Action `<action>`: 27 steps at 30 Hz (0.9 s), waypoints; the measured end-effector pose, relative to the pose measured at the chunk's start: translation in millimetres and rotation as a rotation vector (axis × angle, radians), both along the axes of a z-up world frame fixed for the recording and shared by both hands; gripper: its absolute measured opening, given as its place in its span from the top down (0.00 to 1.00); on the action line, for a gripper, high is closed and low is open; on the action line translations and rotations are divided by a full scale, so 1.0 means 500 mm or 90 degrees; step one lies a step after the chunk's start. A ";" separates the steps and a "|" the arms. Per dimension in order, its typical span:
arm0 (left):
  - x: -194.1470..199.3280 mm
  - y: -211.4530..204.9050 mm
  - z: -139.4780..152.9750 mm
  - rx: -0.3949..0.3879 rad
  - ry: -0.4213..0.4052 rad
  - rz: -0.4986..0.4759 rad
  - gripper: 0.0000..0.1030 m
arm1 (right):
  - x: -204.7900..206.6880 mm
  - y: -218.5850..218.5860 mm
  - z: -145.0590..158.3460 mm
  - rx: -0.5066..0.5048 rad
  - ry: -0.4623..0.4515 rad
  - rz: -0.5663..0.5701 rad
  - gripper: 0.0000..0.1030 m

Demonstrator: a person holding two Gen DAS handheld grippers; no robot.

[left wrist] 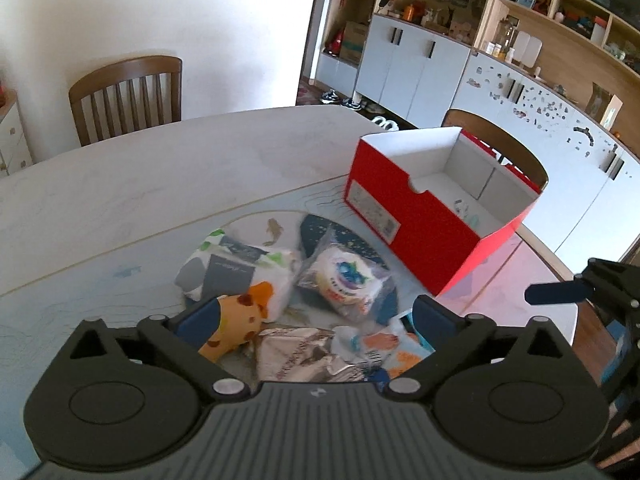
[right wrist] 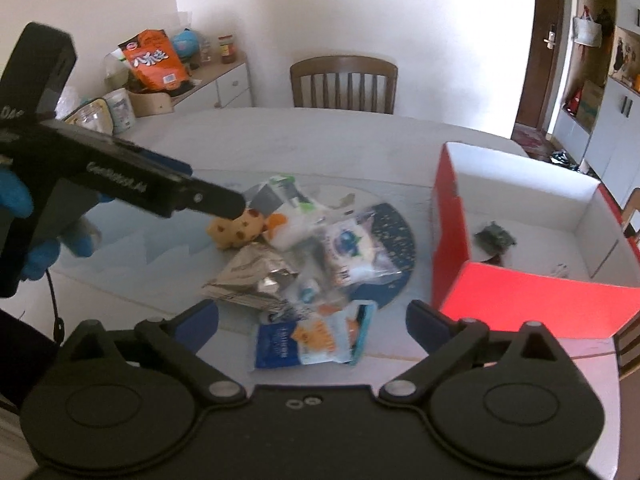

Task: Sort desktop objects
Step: 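Grasp the orange toy pig with the left tool while the right tool grasps the blue snack packet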

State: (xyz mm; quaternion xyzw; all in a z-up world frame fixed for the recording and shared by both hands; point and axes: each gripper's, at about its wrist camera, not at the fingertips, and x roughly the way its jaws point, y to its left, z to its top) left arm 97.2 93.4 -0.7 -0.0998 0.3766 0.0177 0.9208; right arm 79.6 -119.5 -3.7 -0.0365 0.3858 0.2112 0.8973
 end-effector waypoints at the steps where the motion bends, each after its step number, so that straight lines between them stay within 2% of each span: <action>1: 0.000 0.005 -0.005 0.000 0.002 0.004 0.00 | -0.001 0.004 -0.004 -0.001 -0.001 -0.001 0.01; 10: -0.003 0.053 -0.064 0.003 0.034 0.024 0.00 | 0.005 0.038 -0.056 -0.011 0.009 -0.022 0.01; 15: 0.002 0.076 -0.094 0.007 0.049 0.039 0.00 | 0.002 0.064 -0.078 -0.031 -0.007 -0.014 0.01; 27: 0.044 0.115 -0.151 -0.031 0.072 0.071 0.00 | 0.022 0.101 -0.135 -0.057 0.001 -0.017 0.01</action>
